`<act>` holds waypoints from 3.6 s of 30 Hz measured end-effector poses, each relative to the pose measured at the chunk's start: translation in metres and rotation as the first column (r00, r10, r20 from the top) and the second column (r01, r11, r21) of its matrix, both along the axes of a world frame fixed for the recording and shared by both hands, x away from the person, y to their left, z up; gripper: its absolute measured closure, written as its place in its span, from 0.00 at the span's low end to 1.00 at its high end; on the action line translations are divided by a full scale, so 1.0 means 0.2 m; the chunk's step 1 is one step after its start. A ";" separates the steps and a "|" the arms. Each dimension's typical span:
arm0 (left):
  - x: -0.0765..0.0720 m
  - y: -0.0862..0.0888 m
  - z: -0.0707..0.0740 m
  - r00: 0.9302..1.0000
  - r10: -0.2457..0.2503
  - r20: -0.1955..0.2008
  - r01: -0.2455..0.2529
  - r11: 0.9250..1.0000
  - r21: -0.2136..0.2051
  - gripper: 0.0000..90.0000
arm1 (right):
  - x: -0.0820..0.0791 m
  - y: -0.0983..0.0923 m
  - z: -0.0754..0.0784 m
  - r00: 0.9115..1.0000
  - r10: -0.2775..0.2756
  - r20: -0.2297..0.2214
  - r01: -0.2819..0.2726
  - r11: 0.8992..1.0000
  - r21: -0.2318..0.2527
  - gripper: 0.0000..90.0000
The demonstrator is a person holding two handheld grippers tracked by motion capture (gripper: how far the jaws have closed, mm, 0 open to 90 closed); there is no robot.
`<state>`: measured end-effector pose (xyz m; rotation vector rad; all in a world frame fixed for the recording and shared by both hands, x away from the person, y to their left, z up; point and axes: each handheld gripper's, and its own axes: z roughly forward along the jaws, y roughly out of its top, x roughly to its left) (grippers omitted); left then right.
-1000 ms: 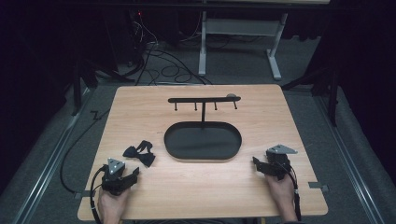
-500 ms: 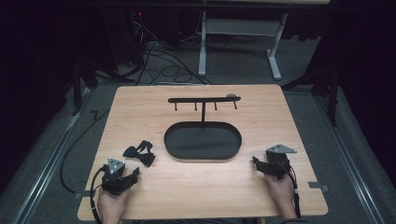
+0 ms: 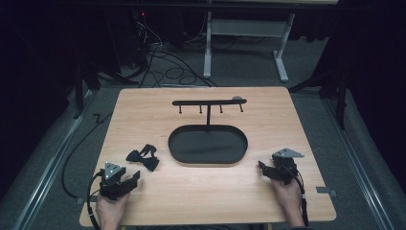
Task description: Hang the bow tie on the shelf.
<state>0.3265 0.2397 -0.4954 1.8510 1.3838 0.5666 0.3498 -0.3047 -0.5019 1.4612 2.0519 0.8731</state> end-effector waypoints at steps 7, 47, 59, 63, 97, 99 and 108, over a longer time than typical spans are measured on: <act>0.00 -0.01 0.06 0.999 -0.015 0.040 0.015 1.000 0.004 0.45 | 0.00 0.00 0.00 1.000 0.001 0.000 -0.001 1.000 0.000 0.40; 0.28 -0.10 0.13 0.995 -0.096 0.008 0.095 0.993 0.077 0.55 | 0.00 0.00 0.00 1.000 0.001 0.000 -0.001 1.000 0.004 0.41; 0.32 -0.11 0.10 0.995 -0.103 -0.001 0.102 0.992 0.080 0.56 | 0.00 0.00 0.00 1.000 0.000 0.000 0.000 1.000 0.004 0.41; 0.33 -0.12 0.09 0.994 -0.106 -0.008 0.106 0.990 0.090 0.57 | 0.00 0.00 0.00 1.000 0.000 0.000 0.000 1.000 0.004 0.41; 0.37 -0.16 0.10 0.989 -0.145 -0.028 0.147 0.978 0.145 0.99 | 0.00 0.00 0.00 1.000 -0.001 -0.001 0.001 1.000 0.004 0.41; 0.36 -0.15 0.11 0.990 -0.141 -0.008 0.141 0.980 0.141 0.99 | 0.00 0.00 0.00 1.000 -0.002 -0.001 0.002 1.000 0.004 0.41; 0.30 -0.13 0.19 0.989 -0.144 0.033 0.140 0.985 0.106 0.99 | 0.00 0.00 0.00 1.000 -0.001 -0.001 0.001 1.000 0.005 0.41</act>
